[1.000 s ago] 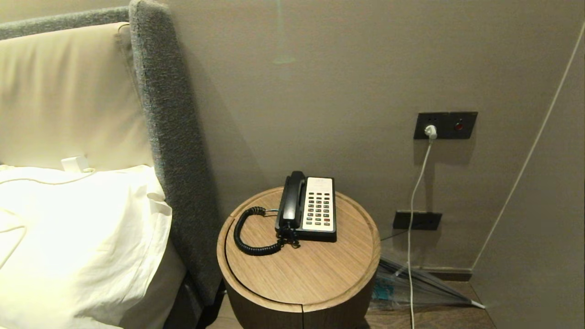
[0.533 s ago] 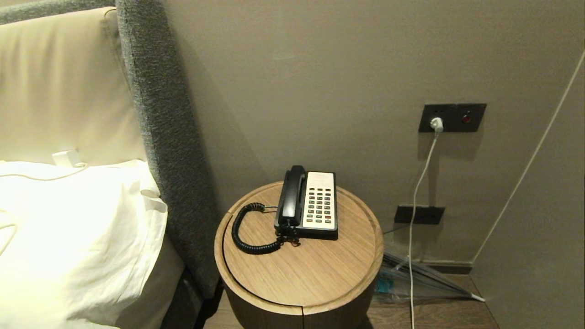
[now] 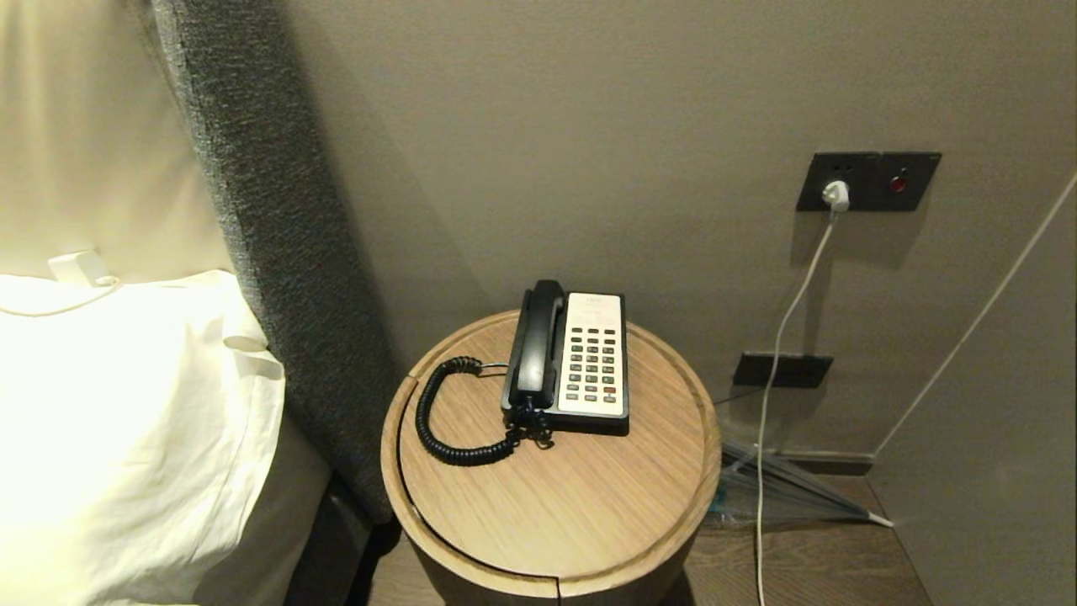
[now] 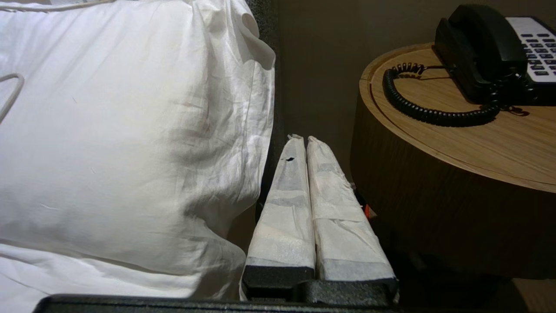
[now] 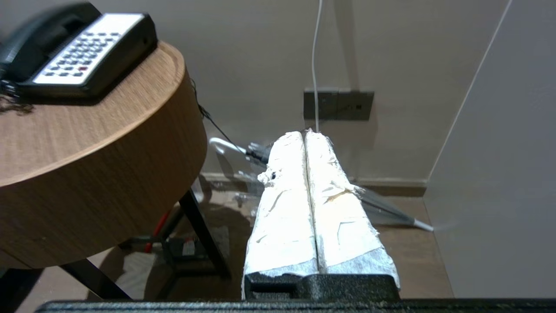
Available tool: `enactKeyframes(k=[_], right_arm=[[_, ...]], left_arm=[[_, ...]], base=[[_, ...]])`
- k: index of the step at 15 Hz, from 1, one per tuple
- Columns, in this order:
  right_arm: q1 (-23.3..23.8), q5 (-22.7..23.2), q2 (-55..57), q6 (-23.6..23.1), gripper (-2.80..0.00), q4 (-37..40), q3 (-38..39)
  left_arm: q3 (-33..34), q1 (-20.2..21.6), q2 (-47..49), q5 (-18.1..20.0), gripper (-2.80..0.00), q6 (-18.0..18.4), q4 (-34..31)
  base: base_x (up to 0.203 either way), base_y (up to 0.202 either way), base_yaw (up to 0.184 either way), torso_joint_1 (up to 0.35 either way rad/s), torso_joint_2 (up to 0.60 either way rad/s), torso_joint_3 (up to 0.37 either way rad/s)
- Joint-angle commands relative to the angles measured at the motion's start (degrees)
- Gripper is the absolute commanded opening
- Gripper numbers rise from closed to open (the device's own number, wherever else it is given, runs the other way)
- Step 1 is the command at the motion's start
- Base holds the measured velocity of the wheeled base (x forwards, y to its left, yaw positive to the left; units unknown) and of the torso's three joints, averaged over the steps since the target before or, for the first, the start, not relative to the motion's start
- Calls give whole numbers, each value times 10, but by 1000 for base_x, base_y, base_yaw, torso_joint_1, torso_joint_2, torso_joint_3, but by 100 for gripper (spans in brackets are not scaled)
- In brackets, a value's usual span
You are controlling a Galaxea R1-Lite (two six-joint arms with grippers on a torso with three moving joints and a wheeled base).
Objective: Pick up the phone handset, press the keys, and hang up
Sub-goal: Pick up the desk phone handset
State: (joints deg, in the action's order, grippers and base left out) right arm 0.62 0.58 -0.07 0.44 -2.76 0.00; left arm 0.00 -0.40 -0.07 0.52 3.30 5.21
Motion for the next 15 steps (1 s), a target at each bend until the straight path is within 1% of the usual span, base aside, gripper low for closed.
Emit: enactKeyframes(k=[1, 15], right_arm=[[0, 0, 0, 0, -280, -1, 11], [0, 0, 0, 0, -280, -1, 11]], left_arm=[[23, 1, 1, 0, -280, 0, 1], [23, 1, 1, 0, -280, 1, 2]], base=[[0, 0, 0, -2, -1, -198], [0, 0, 0, 1, 2, -198]])
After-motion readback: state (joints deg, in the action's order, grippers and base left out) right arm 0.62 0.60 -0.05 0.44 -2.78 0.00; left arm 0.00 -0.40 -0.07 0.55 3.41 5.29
